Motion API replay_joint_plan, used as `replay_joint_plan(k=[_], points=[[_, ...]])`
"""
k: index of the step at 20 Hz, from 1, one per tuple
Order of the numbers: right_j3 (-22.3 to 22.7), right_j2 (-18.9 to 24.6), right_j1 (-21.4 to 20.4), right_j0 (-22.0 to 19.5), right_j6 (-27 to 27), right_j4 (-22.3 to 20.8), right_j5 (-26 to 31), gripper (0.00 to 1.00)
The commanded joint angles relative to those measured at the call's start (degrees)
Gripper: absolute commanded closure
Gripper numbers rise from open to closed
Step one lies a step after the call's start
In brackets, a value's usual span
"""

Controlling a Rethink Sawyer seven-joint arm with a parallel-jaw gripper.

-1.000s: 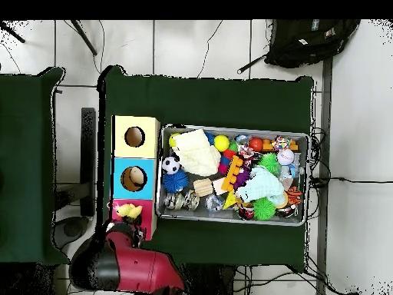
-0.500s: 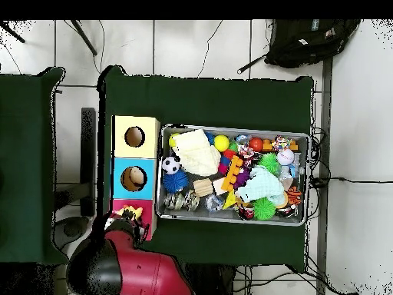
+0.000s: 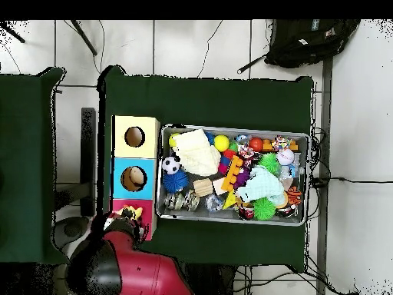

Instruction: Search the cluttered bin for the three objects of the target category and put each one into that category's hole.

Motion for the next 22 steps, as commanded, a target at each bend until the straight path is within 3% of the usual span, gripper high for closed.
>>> replay_joint_plan(k=[1,11,22], points=[[0.78,4.98,2.52,-2.41,6.88,-2.15,0.79,1.0],[-2.76,3.79,6.29,-0.78,7.9,-1.68,-2.02,1.0],[-3.93,3.81,5.99,-1.18,7.23,-1.56,-0.65,1.0]])
